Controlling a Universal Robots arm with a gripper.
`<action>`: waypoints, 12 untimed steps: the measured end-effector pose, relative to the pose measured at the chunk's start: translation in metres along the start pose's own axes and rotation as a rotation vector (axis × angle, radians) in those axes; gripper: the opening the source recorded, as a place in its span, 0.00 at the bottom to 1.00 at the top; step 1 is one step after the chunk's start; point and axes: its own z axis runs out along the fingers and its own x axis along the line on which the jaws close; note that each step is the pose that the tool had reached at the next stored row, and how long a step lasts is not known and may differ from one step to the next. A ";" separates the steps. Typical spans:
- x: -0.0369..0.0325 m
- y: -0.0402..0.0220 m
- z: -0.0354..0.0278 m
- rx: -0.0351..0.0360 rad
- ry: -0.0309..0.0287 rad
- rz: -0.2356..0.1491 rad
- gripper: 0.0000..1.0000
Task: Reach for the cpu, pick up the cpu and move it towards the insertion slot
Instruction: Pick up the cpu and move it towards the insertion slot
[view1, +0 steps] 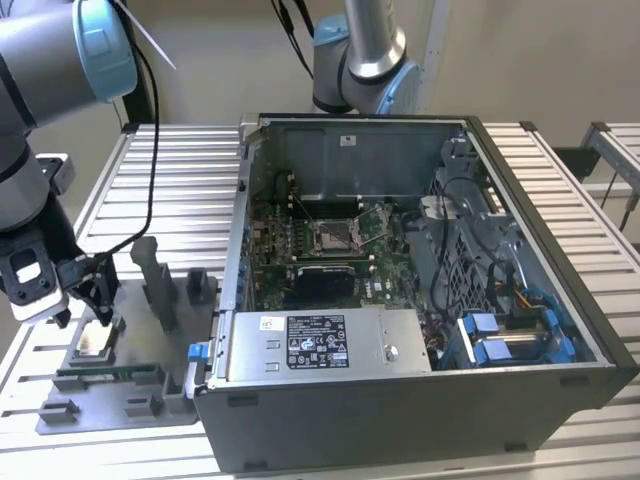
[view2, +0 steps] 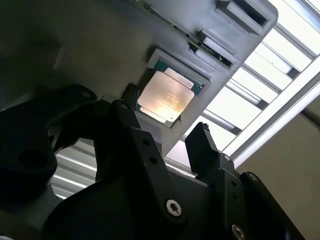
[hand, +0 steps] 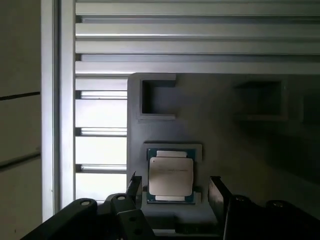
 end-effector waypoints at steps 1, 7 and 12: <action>0.0005 -0.0001 0.0018 0.0000 0.0000 0.000 1.00; 0.0010 -0.0004 0.0111 -0.0001 -0.0001 0.001 1.00; 0.0010 -0.0007 0.0177 0.0000 0.0000 0.001 1.00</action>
